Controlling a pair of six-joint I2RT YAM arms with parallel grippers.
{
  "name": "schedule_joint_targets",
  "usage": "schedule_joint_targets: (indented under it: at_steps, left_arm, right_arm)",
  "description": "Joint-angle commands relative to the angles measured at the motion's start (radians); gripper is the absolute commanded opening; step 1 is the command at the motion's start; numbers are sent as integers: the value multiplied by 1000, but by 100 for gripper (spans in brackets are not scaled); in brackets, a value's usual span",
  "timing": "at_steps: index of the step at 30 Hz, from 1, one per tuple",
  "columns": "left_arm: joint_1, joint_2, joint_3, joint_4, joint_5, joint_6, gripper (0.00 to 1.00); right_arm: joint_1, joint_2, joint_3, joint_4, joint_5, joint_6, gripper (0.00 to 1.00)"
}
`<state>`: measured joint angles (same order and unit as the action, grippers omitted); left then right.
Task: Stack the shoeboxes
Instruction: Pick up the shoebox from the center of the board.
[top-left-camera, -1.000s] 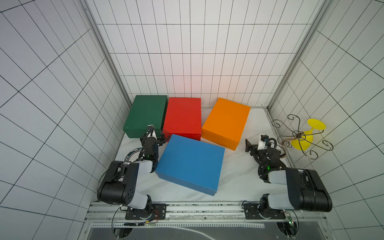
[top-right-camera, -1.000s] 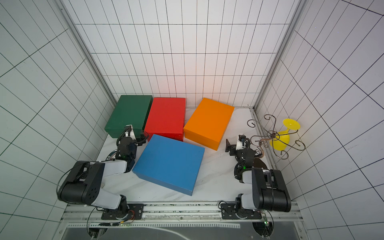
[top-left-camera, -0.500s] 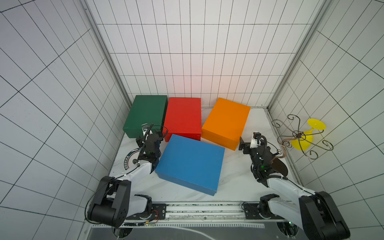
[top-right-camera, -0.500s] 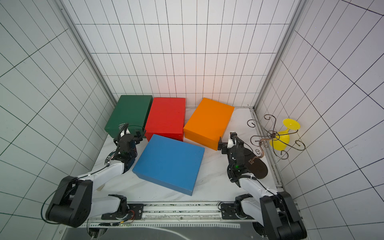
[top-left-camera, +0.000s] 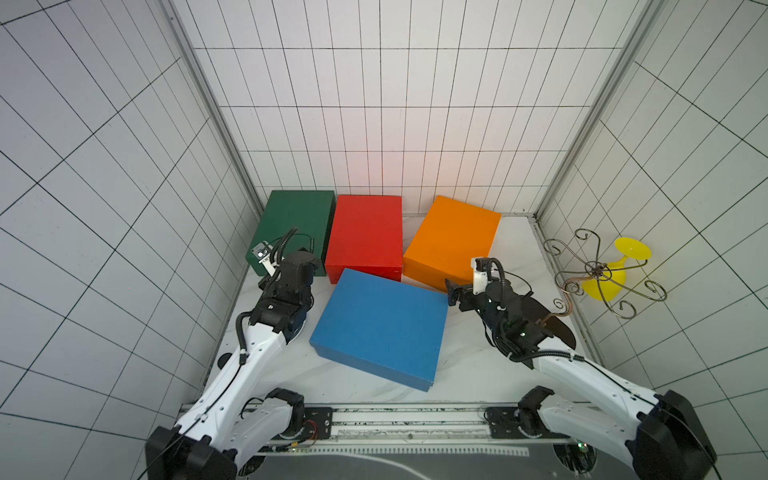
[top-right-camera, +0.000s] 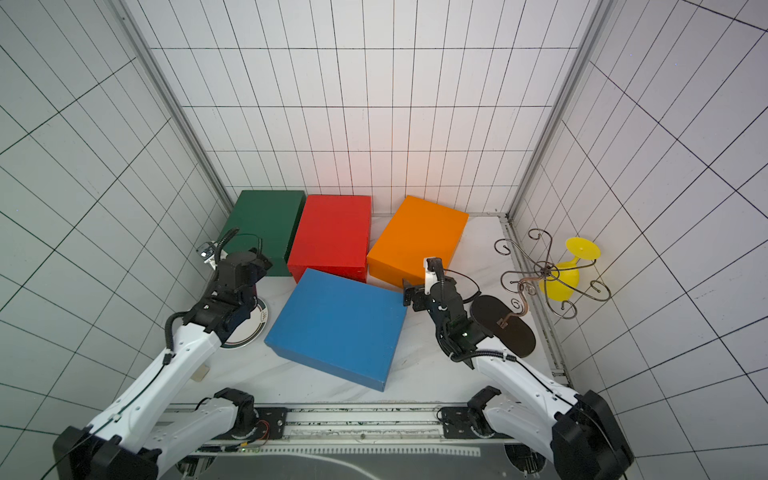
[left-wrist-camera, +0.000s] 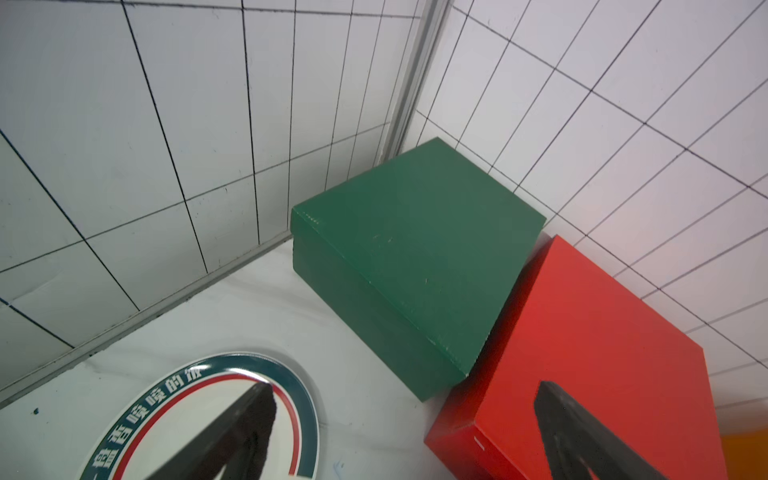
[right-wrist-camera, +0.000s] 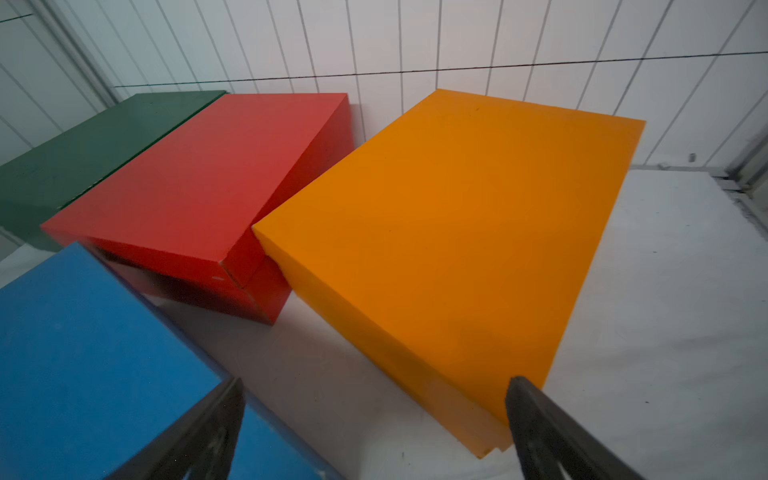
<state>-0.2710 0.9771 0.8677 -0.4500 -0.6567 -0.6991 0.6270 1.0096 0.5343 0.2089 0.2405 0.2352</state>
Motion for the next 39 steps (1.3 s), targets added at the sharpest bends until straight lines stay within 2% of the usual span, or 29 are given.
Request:
schedule_joint_targets:
  at_steps: [1,5,9,14,18,21,25,28,32,36,39]
  left_arm:
    - [6,-58,48,-162,154,8,98]
    - [6,-103,93,-242,241,77,98]
    - [10,-93,113,-290,363,174,98]
    - [59,-49,97,-307,578,249,98]
    - [157,23,77,-298,791,280,88]
    - [199,59,61,-302,806,277,91]
    - [199,91,13,-274,831,267,94]
    - [198,119,1,-293,839,241,94]
    - [189,133,-86,-211,896,193,96]
    - [144,180,-135,-162,925,173,95]
    - [84,197,-146,-129,924,155,94]
  right_arm:
    - [80,-40,107,-152,-3,83,99]
    - [145,-72,125,-247,-36,177,95]
    - [188,-105,123,-320,-124,262,84]
    - [201,-169,78,-370,-247,390,84]
    - [201,-171,70,-425,-294,445,88]
    - [201,-176,74,-478,-293,476,92]
    - [201,-198,45,-513,-290,519,98]
    - [200,-206,3,-508,-295,537,99]
    - [200,-205,-28,-434,-332,561,99]
    - [169,-190,-47,-349,-399,576,99]
    - [106,-157,-72,-281,-505,592,99]
